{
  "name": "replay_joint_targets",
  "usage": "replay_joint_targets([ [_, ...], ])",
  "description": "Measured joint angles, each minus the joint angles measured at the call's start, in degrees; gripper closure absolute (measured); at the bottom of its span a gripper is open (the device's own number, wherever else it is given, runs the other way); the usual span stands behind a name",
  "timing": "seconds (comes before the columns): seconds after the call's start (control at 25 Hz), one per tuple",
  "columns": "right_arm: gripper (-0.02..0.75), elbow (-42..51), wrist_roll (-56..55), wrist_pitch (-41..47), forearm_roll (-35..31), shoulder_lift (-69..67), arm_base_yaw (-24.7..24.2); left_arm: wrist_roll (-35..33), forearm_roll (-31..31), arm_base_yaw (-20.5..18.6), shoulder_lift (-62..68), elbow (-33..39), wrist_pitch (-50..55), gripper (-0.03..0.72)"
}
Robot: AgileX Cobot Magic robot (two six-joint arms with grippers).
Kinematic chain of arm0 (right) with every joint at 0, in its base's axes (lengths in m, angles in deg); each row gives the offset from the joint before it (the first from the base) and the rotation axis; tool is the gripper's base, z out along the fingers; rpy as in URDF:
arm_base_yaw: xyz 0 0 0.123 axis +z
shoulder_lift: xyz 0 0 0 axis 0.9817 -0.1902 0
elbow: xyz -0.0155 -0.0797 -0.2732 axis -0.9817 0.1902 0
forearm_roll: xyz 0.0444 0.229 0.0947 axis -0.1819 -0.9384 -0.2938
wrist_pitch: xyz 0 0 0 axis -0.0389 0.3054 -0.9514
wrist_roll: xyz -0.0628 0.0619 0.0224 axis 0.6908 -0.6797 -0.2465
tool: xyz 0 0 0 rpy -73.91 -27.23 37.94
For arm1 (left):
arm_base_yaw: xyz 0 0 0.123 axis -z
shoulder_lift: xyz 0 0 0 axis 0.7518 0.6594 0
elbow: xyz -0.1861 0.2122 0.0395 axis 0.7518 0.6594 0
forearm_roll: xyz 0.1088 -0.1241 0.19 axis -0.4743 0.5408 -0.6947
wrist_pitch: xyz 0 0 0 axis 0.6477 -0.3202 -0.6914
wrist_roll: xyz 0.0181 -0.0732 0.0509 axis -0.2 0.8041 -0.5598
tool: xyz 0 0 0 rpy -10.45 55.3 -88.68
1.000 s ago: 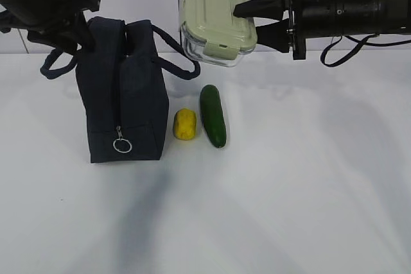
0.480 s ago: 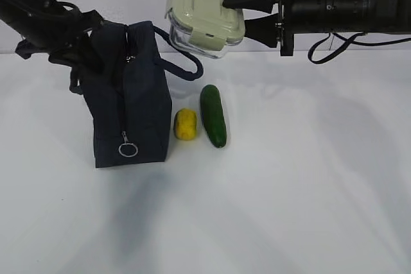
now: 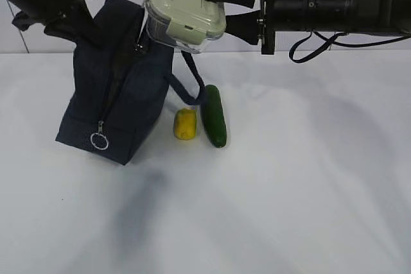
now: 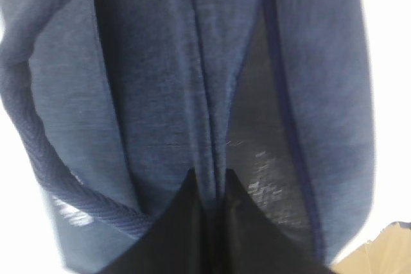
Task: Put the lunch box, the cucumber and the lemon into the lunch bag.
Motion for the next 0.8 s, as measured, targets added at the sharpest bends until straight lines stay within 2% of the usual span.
replay_joint_targets([
  [0.32, 0.353, 0.0, 0.0, 0.0, 0.3, 0.0, 0.2, -0.4, 4.0, -0.1, -1.6, -4.1, 3.2, 0.68],
  [0.64, 0.353, 0.0, 0.0, -4.9, 11.2, 0.0, 0.2, -2.2, 6.4, -0.1, -1.6, -6.8, 4.9, 0.68],
  [0.8, 0.353, 0.0, 0.0, -6.8, 11.7, 0.0, 0.4, -3.3, 7.3, -0.1, -1.6, -7.0, 4.9, 0.68],
])
